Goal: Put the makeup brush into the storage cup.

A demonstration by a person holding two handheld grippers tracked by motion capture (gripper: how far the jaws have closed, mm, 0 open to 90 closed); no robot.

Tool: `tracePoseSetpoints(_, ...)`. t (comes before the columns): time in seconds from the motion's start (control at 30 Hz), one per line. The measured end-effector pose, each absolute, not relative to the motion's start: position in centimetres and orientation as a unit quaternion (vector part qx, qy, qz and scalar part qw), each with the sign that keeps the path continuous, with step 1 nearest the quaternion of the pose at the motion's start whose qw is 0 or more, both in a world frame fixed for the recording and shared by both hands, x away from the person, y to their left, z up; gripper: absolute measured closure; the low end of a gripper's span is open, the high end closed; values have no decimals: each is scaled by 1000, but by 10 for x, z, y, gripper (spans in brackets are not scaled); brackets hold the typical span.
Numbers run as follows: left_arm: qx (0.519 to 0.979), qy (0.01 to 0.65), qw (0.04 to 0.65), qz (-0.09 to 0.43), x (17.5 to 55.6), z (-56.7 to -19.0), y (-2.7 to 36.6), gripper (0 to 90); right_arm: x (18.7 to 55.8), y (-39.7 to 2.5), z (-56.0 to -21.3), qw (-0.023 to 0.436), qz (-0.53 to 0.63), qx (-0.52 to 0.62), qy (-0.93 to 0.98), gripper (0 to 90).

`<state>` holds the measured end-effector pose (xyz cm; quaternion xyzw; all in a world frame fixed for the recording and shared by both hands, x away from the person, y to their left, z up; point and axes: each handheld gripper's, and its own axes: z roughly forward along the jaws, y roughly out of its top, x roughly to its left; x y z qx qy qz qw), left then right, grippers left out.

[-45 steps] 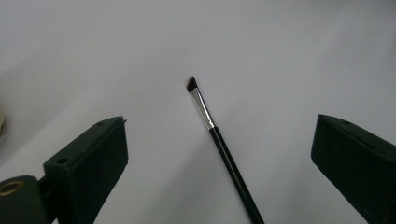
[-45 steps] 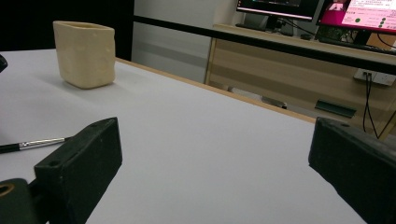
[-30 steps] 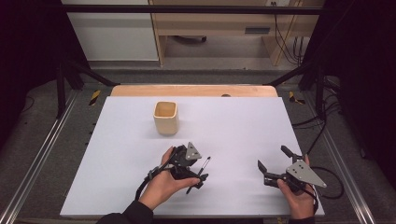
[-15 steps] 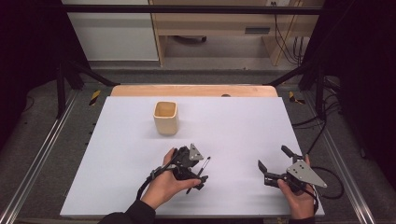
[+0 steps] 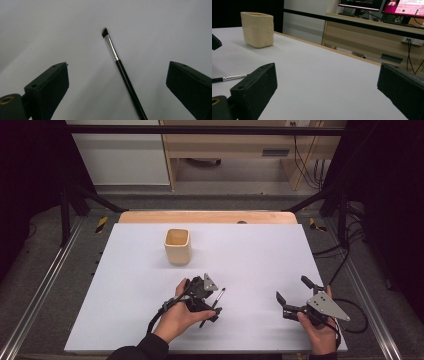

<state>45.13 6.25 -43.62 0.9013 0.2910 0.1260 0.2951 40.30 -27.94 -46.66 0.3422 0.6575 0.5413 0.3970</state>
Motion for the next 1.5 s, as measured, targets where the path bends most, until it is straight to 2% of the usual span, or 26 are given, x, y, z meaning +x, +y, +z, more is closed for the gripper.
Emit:
tracePoseSetpoints(0.17, 906, 291, 282, 126, 453, -438, 62, 49, 403, -279, -466, 397, 542, 342, 657, 29)
tracePoseSetpoints(0.43, 909, 291, 273, 119, 453, -441, 58, 116, 403, -279, -466, 397, 542, 344, 656, 29)
tracePoseSetpoints(0.77, 910, 311, 253, 103, 454, -446, 58, 328, 403, -279, -467, 398, 541, 342, 658, 32)
tracePoseSetpoints(0.97, 912, 309, 249, 100, 454, -446, 55, 418, 403, -279, -467, 395, 543, 342, 658, 32)
tracePoseSetpoints(1.5, 910, 328, 240, 84, 457, -451, 51, 492, 403, -279, -466, 391, 545, 344, 657, 32)
